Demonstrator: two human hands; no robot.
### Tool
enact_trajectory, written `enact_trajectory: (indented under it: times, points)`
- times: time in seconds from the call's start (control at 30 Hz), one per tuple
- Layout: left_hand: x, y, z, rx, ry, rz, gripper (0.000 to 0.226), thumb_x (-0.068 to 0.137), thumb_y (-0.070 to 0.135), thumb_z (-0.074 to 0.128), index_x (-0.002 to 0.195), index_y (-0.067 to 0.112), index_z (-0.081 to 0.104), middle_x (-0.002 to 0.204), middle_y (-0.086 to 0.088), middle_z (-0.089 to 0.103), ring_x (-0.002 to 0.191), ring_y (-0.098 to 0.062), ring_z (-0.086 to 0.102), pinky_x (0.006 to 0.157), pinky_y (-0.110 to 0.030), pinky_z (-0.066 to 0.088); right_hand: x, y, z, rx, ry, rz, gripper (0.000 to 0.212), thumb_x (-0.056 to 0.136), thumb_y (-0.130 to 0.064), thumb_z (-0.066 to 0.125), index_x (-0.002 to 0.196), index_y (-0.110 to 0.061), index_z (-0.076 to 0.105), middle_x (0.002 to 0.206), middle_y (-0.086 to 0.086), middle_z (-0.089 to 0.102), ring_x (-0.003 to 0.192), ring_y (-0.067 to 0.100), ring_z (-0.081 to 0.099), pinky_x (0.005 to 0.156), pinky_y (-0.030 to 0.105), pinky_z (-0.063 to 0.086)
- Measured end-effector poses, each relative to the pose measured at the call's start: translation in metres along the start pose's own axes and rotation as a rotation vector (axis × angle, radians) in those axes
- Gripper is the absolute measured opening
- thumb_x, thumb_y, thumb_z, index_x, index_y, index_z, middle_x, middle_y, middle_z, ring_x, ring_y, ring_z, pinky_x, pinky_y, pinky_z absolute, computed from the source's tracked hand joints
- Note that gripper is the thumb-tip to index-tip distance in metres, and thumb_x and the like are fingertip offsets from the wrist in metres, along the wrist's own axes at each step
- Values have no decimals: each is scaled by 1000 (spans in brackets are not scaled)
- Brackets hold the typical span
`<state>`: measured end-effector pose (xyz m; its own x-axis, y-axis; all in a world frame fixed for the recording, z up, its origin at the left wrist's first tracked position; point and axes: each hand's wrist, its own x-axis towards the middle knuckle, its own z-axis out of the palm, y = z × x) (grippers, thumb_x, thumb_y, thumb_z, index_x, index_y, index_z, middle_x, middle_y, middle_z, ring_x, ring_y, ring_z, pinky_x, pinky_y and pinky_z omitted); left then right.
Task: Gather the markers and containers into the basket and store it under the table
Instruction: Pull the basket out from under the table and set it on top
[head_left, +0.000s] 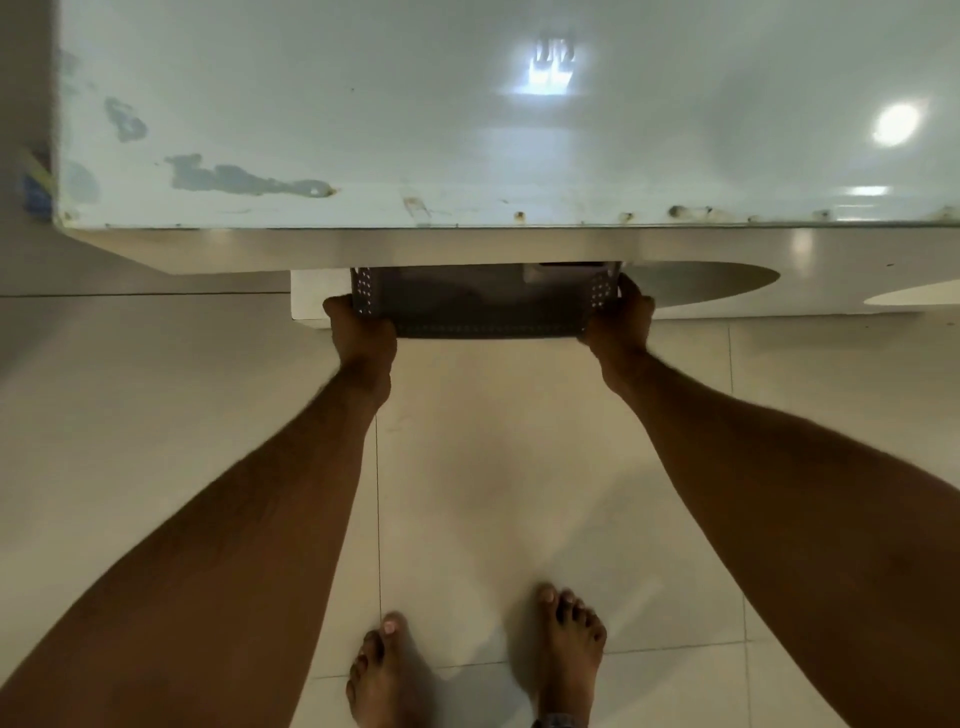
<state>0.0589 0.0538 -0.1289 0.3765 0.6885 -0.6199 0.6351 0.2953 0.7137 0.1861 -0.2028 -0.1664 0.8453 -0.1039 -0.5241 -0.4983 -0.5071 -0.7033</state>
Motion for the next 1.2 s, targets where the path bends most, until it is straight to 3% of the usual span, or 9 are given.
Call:
enact_trajectory:
  times: [0.03, 0.1, 0.2, 0.33, 0.53, 0.77, 0.97, 1.2]
  points:
    - [-6, -5, -4, -1, 6, -11, 30, 100, 15, 54, 127, 11, 41, 131, -8, 56, 110, -18, 51, 106, -47, 49, -17, 1, -7, 17, -1, 7, 40, 79, -35, 77, 117, -32, 67, 120, 9, 67, 101, 28, 71, 78, 44, 65]
    - [-17, -17, -14, -2, 22, -38, 30, 101, 20, 56, 128, 13, 43, 130, -4, 57, 115, -19, 55, 104, -42, 49, -57, -9, -16, 26, 10, 26, 22, 88, -25, 76, 110, -26, 71, 109, 7, 75, 95, 24, 75, 72, 46, 67]
    - [-38, -32, -29, 52, 39, -82, 19, 98, 12, 55, 112, 14, 42, 114, -3, 55, 105, -20, 53, 96, -43, 52, -89, 3, -24, 24, 23, 61, 14, 95, -11, 70, 106, -19, 74, 96, 5, 79, 88, 25, 77, 74, 51, 66]
    - [-74, -45, -48, 72, 54, -82, 22, 94, 6, 56, 108, 12, 40, 97, 6, 52, 97, -22, 52, 86, -41, 52, -124, 13, -32, 83, 86, 110, 15, 94, -8, 69, 103, -18, 76, 83, 1, 74, 76, 21, 70, 80, 39, 61]
    - [-131, -44, -78, 63, 107, -116, 20, 97, 7, 57, 109, 11, 41, 110, -8, 54, 95, -23, 52, 80, -36, 44, -178, 7, -54, 94, 92, 149, 31, 94, -2, 67, 122, -13, 74, 100, 6, 76, 98, 32, 72, 95, 46, 61]
    - [-188, -42, -114, 79, 105, -138, 21, 97, 7, 59, 110, 11, 44, 103, -3, 55, 88, -20, 53, 76, -39, 50, -240, -10, -88, 114, 51, 90, 28, 94, 0, 68, 112, -20, 74, 86, -8, 72, 89, 23, 70, 89, 37, 60]
    - [-244, -26, -138, 87, 116, -111, 22, 97, -1, 55, 112, 10, 43, 93, 5, 51, 77, -10, 49, 62, -26, 46, -291, -22, -123, 122, 40, 94, 26, 95, 0, 67, 105, -23, 73, 91, -7, 74, 88, 16, 71, 91, 41, 62]
    - [-310, 11, -171, 53, 131, -124, 23, 94, -2, 54, 115, 3, 48, 100, -7, 59, 78, -15, 53, 63, -30, 48, -349, -63, -171, 114, 54, 63, 30, 94, 2, 67, 96, -28, 71, 86, -8, 73, 83, 13, 70, 89, 47, 63]
